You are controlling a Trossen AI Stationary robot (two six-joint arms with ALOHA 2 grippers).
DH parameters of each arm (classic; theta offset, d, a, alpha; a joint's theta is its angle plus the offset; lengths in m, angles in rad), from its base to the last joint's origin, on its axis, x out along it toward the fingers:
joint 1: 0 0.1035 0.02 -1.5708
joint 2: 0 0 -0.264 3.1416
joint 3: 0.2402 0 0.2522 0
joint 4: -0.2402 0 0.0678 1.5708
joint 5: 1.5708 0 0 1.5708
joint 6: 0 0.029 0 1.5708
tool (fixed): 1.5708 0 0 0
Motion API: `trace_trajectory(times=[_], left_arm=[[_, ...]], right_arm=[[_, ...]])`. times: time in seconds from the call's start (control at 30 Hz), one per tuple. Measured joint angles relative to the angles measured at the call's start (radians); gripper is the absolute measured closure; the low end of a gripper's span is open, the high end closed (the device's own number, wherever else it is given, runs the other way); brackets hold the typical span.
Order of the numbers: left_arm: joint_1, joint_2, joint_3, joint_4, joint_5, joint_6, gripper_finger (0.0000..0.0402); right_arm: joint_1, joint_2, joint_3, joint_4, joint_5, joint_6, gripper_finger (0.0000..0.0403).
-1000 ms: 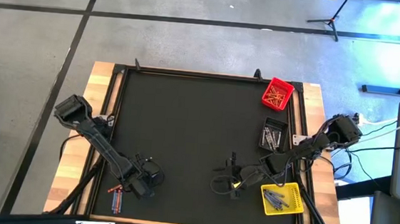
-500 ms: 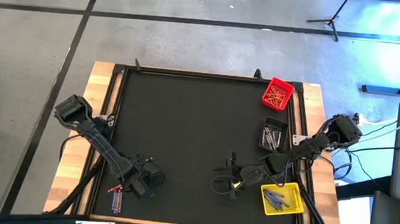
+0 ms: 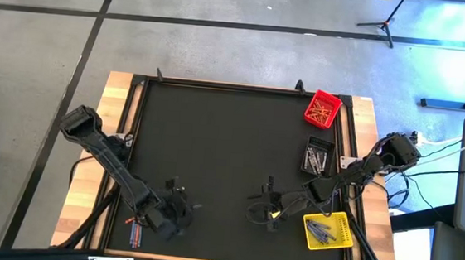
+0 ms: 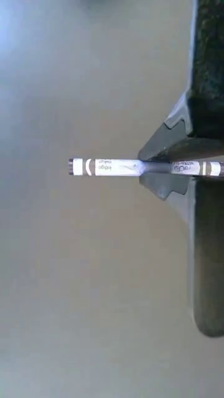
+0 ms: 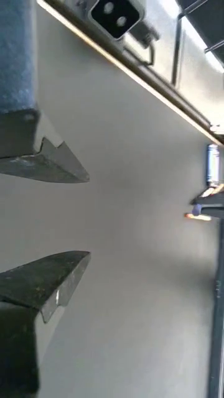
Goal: Sort crayons
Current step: Put the blue crayon into the yellow bin
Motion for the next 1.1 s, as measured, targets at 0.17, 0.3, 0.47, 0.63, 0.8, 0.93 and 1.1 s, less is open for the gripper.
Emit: trace_trajectory(times=[0.17,0.3,0.47,0.63,0.8,0.93,1.1], left_arm=[[-0.001,0.017,-0.010,0.247,-0.179,0.215,0.0396],[0.008,0.053,-0.055,0.517,-0.267,0.412,0.0396],[0.053,0.128,-0.103,0.840,-0.252,0.605,0.0396],[0.097,0.213,-0.110,1.040,-0.220,0.726,0.0396],[0.130,0.236,-0.110,1.142,-0.193,0.809,0.0396],[0.144,0.236,-0.110,1.195,-0.175,0.854,0.0396],[0.158,0.236,-0.110,1.282,-0.174,0.941,0.0396]], right_arm=[[-0.001,0.000,0.000,0.082,0.000,0.004,0.0213],[-0.002,0.000,0.000,0.142,0.000,0.004,0.0186],[-0.002,0.000,0.000,0.209,0.000,0.003,0.0139],[0.000,0.016,0.001,0.289,-0.002,-0.012,0.0129],[0.000,0.077,0.001,0.391,-0.019,-0.031,0.0146],[0.000,0.134,0.012,0.476,-0.012,-0.050,0.0165],[0.000,0.174,0.058,0.492,0.005,-0.115,0.0203]])
